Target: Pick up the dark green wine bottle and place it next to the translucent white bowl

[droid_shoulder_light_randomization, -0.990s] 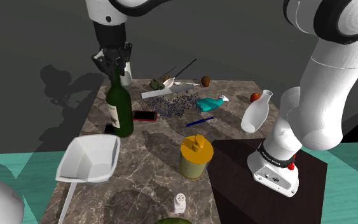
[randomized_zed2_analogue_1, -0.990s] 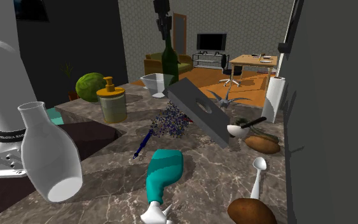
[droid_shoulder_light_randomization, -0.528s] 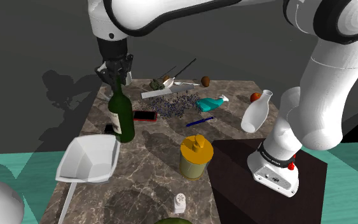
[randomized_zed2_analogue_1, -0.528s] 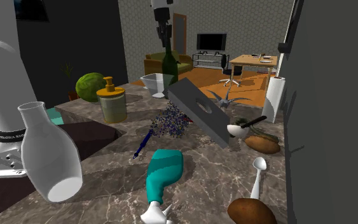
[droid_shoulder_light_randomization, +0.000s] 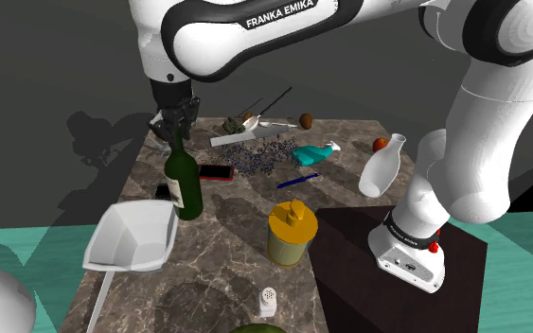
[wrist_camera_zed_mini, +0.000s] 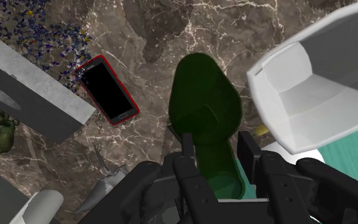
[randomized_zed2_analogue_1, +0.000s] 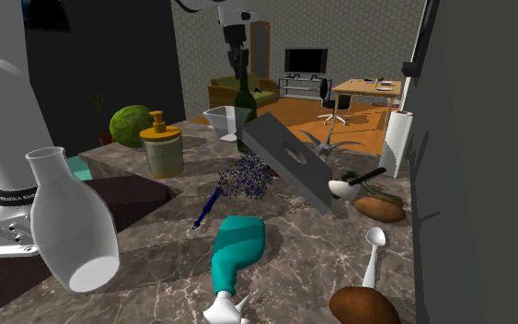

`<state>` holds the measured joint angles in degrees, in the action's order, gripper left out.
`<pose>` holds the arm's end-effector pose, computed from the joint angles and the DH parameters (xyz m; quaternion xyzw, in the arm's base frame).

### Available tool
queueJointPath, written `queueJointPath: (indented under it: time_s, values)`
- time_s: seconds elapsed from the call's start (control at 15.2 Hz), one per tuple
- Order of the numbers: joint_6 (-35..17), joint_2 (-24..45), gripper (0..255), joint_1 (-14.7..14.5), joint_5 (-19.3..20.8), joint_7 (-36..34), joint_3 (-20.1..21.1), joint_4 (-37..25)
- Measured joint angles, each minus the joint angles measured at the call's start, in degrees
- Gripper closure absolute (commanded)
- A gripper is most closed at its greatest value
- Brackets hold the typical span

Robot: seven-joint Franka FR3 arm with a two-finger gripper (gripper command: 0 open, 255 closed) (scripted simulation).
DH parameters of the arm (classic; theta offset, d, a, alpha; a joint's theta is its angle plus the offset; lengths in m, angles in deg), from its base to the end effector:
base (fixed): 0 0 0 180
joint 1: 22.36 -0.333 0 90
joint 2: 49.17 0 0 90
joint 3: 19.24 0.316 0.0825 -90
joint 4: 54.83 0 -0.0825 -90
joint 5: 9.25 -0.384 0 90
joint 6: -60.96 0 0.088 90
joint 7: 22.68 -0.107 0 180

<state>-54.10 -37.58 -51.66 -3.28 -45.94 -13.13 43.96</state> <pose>0.5190 0.3561 0.4710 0.9907 0.1241 0.0545 0.0123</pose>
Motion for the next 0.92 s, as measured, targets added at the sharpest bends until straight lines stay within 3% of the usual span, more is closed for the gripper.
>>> queueJointPath:
  time_s: [0.33,0.4,0.79,0.92]
  values:
    - [-0.31,0.00,255,0.03,0.01,0.02,-0.02,0.28]
    - [-0.32,-0.01,0,0.03,0.01,0.02,-0.02,0.29]
    - [-0.34,-0.03,0,0.03,0.01,0.02,-0.02,0.29]
    - [1.97,-0.54,0,-0.05,-0.12,0.12,0.06,-1.56]
